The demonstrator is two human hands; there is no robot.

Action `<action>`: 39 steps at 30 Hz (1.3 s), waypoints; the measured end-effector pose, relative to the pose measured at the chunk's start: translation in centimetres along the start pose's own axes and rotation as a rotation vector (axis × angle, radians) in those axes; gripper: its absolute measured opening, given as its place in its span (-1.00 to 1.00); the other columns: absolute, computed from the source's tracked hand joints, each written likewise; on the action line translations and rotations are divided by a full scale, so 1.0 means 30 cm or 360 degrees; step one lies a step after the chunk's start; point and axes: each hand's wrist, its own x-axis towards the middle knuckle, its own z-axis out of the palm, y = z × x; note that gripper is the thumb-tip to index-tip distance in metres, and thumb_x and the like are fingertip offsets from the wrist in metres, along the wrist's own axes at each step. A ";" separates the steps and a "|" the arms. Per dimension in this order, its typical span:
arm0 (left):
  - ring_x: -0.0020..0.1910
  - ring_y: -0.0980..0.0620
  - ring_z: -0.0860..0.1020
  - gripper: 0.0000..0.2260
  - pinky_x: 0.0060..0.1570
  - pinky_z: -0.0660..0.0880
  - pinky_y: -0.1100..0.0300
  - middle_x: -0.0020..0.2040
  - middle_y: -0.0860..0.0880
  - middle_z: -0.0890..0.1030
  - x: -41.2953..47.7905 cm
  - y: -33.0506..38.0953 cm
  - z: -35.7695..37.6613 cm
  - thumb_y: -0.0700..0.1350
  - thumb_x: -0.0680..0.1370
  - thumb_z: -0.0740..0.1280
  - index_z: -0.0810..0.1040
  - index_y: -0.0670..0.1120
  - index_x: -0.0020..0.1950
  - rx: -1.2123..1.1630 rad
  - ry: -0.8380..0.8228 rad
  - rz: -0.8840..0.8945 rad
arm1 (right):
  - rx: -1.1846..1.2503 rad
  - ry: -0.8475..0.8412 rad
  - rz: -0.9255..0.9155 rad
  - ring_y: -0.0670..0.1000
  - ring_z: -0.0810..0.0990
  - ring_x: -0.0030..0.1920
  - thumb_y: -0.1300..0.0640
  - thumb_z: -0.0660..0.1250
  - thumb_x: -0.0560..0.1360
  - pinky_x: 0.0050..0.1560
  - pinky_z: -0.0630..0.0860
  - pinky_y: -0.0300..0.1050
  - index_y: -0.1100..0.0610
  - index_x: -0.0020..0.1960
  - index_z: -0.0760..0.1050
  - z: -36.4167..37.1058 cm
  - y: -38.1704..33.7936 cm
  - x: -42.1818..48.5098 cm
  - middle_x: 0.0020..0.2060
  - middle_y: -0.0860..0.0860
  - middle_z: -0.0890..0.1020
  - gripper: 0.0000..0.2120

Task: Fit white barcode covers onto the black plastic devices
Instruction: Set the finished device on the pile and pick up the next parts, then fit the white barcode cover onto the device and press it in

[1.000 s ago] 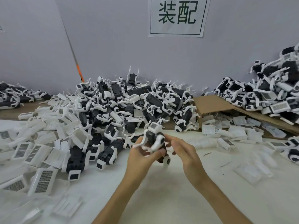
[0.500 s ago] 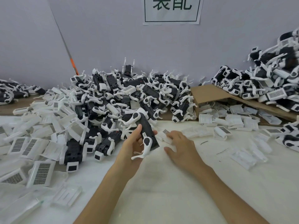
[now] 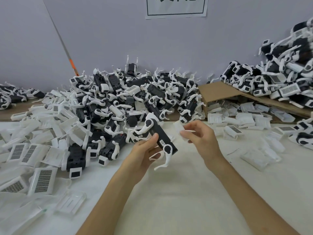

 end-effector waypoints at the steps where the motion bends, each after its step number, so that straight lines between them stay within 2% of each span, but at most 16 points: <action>1: -0.04 0.00 0.60 -0.49 0.02 0.40 0.14 0.08 -0.13 0.66 -0.002 0.000 0.006 0.11 0.40 0.46 0.57 -0.18 0.22 0.0020 0.0004 0.0005 | 0.0171 -0.0098 0.0056 -0.18 0.62 -0.19 0.25 0.48 0.48 -0.17 0.53 -0.26 0.10 -0.09 0.56 0.004 -0.014 -0.004 -0.23 -0.16 0.65 -0.89; 4: 0.03 -0.06 0.59 -0.39 0.09 0.42 0.08 0.15 -0.17 0.66 -0.002 -0.006 0.009 0.07 0.43 0.46 0.51 -0.31 0.33 0.0080 0.0015 0.0013 | 0.0207 -0.0255 0.0060 -0.12 0.64 -0.16 0.25 0.46 0.49 -0.13 0.57 -0.13 0.14 -0.04 0.56 0.021 -0.030 -0.018 -0.16 -0.06 0.68 -0.90; 7: 0.15 -0.22 0.60 -0.41 0.22 0.45 -0.02 0.26 -0.25 0.62 -0.001 -0.005 0.008 0.06 0.44 0.46 0.53 -0.28 0.35 0.0131 -0.0004 0.0036 | 0.0221 -0.0300 0.0057 -0.01 0.66 -0.13 0.26 0.46 0.50 -0.07 0.60 0.02 0.17 -0.03 0.56 0.034 -0.029 -0.031 -0.12 0.04 0.69 -0.91; 10: 0.26 -0.27 0.58 -0.48 0.28 0.47 -0.01 0.26 -0.23 0.63 0.003 -0.008 0.003 0.04 0.46 0.45 0.56 -0.21 0.33 0.0159 -0.0053 0.0047 | 0.0260 -0.0342 0.0019 0.02 0.68 -0.15 0.28 0.45 0.51 -0.14 0.64 -0.06 0.21 -0.03 0.55 0.039 -0.027 -0.035 -0.11 0.11 0.69 -0.91; 13: 0.21 -0.21 0.63 -0.51 0.17 0.56 0.12 0.23 -0.19 0.65 0.000 -0.005 0.004 0.06 0.46 0.46 0.60 -0.18 0.29 0.0134 -0.0080 0.0056 | 0.0281 -0.0369 -0.0012 0.02 0.68 -0.16 0.27 0.43 0.52 -0.15 0.63 -0.11 0.20 -0.02 0.55 0.043 -0.028 -0.038 -0.11 0.14 0.68 -0.93; 15: 0.15 -0.15 0.66 -0.54 0.08 0.59 0.18 0.21 -0.19 0.66 -0.002 -0.001 0.007 0.07 0.45 0.47 0.63 -0.17 0.25 0.0099 -0.0089 0.0061 | 0.0312 -0.0403 0.0010 -0.02 0.66 -0.17 0.24 0.37 0.57 -0.15 0.61 -0.15 0.18 -0.01 0.55 0.042 -0.024 -0.038 -0.18 0.06 0.67 -0.99; 18: 0.14 -0.13 0.66 -0.58 0.09 0.60 0.19 0.20 -0.19 0.67 -0.004 0.001 0.008 0.07 0.44 0.47 0.68 -0.16 0.18 0.0086 -0.0103 0.0075 | 0.0375 -0.0437 0.0048 -0.02 0.64 -0.16 0.24 0.30 0.61 -0.13 0.61 -0.14 0.20 0.02 0.56 0.044 -0.019 -0.038 -0.19 0.05 0.66 -0.93; 21: 0.12 -0.13 0.68 -0.66 0.08 0.60 0.19 0.17 -0.18 0.68 -0.009 0.003 0.013 0.09 0.41 0.49 0.74 -0.08 0.07 0.0109 -0.0095 0.0095 | 0.0332 -0.0443 0.0010 0.00 0.65 -0.14 0.26 0.32 0.60 -0.06 0.63 -0.06 0.22 0.03 0.55 0.047 -0.013 -0.038 -0.15 0.06 0.68 -0.95; 25: 0.09 -0.11 0.68 -0.68 0.02 0.61 0.21 0.15 -0.17 0.69 -0.014 0.003 0.017 0.10 0.40 0.49 0.75 -0.06 0.05 0.0115 -0.0098 0.0118 | 0.0370 -0.0444 0.0034 0.00 0.66 -0.12 0.23 0.31 0.61 -0.07 0.61 -0.12 0.17 0.02 0.58 0.047 -0.008 -0.037 -0.15 0.03 0.70 -0.92; 27: 0.10 -0.13 0.67 -0.67 0.09 0.59 0.18 0.16 -0.17 0.69 -0.018 0.003 0.021 0.10 0.41 0.48 0.74 -0.07 0.06 0.0105 -0.0125 0.0125 | 0.0376 -0.0449 0.0066 0.03 0.65 -0.09 0.23 0.27 0.64 -0.04 0.60 -0.11 0.17 0.03 0.58 0.042 -0.007 -0.034 -0.13 0.04 0.69 -0.88; 30: 0.12 -0.20 0.64 -0.56 0.15 0.54 0.07 0.19 -0.25 0.65 -0.019 0.003 0.023 0.09 0.43 0.46 0.67 -0.19 0.17 0.0103 -0.0110 0.0135 | 0.0417 -0.0492 0.0176 0.04 0.63 -0.01 0.17 0.31 0.60 0.04 0.57 -0.07 0.17 0.13 0.56 0.041 -0.006 -0.033 -0.03 0.08 0.66 -0.86; 32: 0.10 -0.16 0.62 -0.48 0.10 0.50 0.07 0.20 -0.28 0.64 -0.022 0.002 0.021 0.11 0.48 0.42 0.60 -0.26 0.26 0.0128 -0.0134 0.0144 | 0.0458 -0.0587 0.0349 0.02 0.62 0.04 0.00 0.31 0.54 0.07 0.53 -0.06 0.17 0.23 0.53 0.043 -0.003 -0.033 0.04 0.08 0.65 -0.65; 34: 0.05 -0.06 0.64 -0.52 0.01 0.56 0.17 0.14 -0.19 0.67 -0.026 0.005 0.022 0.18 0.50 0.40 0.64 -0.15 0.24 0.0176 -0.0132 0.0138 | 0.0427 -0.0730 0.0454 0.05 0.61 0.13 -0.09 0.22 0.58 0.18 0.52 0.01 0.17 0.31 0.52 0.048 0.004 -0.040 0.12 0.09 0.66 -0.56; 36: -0.04 0.04 0.66 -0.63 -0.09 0.56 0.24 0.02 -0.04 0.71 -0.028 0.007 0.029 0.28 0.45 0.38 0.72 0.08 0.07 0.0311 -0.0015 0.0138 | 0.0415 -0.0830 0.0500 0.10 0.57 0.27 -0.10 0.07 0.67 0.32 0.44 0.10 0.08 0.33 0.55 0.055 0.014 -0.051 0.23 0.06 0.64 -0.57; 37: -0.07 0.07 0.64 -0.62 -0.08 0.52 0.24 -0.02 0.02 0.71 -0.027 0.005 0.032 0.33 0.41 0.35 0.72 0.13 0.02 0.0408 0.0072 0.0155 | 0.0440 -0.0852 0.0524 0.09 0.55 0.30 -0.11 0.03 0.69 0.35 0.41 0.12 0.03 0.33 0.56 0.059 0.015 -0.055 0.25 0.04 0.64 -0.57; 39: -0.04 0.07 0.57 -0.53 0.01 0.42 0.19 0.04 0.05 0.67 -0.016 -0.008 0.035 0.42 0.35 0.29 0.68 0.13 0.03 0.0576 0.0219 0.0190 | 0.0515 -0.0872 0.0540 0.04 0.56 0.27 -0.11 0.00 0.69 0.36 0.41 0.09 0.00 0.33 0.55 0.065 0.011 -0.058 0.25 0.02 0.65 -0.57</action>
